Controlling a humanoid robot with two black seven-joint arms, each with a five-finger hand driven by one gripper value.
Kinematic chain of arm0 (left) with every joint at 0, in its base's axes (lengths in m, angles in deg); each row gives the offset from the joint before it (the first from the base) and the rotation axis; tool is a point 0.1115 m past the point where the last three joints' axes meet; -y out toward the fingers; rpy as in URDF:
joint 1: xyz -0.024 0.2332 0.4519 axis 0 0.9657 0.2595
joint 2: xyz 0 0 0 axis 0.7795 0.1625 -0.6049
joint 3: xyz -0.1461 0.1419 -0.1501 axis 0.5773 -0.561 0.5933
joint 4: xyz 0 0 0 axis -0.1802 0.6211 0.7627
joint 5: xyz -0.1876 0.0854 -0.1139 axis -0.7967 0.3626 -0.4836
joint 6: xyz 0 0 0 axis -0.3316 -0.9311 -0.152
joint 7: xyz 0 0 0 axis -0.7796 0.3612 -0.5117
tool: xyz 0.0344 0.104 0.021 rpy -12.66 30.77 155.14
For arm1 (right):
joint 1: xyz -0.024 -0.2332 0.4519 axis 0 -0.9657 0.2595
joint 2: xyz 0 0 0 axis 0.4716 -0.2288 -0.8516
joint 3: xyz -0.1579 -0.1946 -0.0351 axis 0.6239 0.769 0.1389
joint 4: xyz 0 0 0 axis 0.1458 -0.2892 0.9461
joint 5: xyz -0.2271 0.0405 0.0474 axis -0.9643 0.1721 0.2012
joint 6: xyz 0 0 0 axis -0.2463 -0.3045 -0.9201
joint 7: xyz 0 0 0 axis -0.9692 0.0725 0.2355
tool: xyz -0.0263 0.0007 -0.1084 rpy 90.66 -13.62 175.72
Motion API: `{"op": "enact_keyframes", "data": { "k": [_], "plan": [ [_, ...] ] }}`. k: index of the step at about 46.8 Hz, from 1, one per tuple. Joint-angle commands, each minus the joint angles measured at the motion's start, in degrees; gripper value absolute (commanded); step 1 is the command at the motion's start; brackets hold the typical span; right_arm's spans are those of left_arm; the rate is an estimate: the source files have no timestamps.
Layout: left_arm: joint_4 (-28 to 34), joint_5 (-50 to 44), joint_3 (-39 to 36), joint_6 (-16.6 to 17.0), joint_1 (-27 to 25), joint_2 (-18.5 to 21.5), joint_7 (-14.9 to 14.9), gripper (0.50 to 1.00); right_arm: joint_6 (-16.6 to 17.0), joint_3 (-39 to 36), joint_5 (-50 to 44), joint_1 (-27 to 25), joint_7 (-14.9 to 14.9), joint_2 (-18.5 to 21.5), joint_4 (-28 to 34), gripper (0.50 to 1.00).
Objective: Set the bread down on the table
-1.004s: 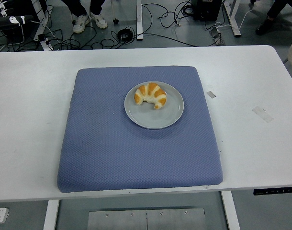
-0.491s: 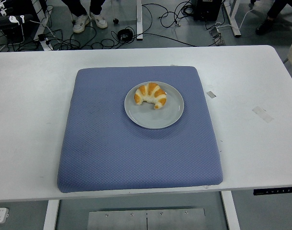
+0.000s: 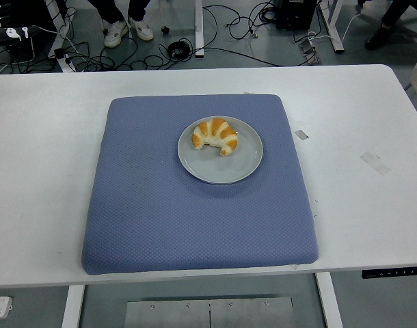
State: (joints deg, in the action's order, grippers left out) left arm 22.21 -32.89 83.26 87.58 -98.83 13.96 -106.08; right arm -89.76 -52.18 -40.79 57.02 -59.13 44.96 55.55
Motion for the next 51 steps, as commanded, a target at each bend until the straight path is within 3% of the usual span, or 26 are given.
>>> {"op": "enact_keyframes", "data": {
  "k": [1,16,21,51],
  "plan": [
    [0.1,0.0,-0.1,-0.1,-0.2,0.0,0.1,0.983,0.0,0.0,0.0,0.0,0.0,0.0,0.0,1.000],
    [0.1,0.6,-2.0,0.2,-0.6,-0.2,0.5,0.981,0.0,0.0,0.0,0.0,0.0,0.0,0.0,1.000],
    [0.1,1.3,-4.4,1.7,-0.9,-0.4,0.9,0.980,0.0,0.0,0.0,0.0,0.0,0.0,0.0,1.000],
    [-0.4,1.3,-4.7,2.6,-2.4,-0.5,1.1,0.981,0.0,0.0,0.0,0.0,0.0,0.0,0.0,1.000]
  ]
}}
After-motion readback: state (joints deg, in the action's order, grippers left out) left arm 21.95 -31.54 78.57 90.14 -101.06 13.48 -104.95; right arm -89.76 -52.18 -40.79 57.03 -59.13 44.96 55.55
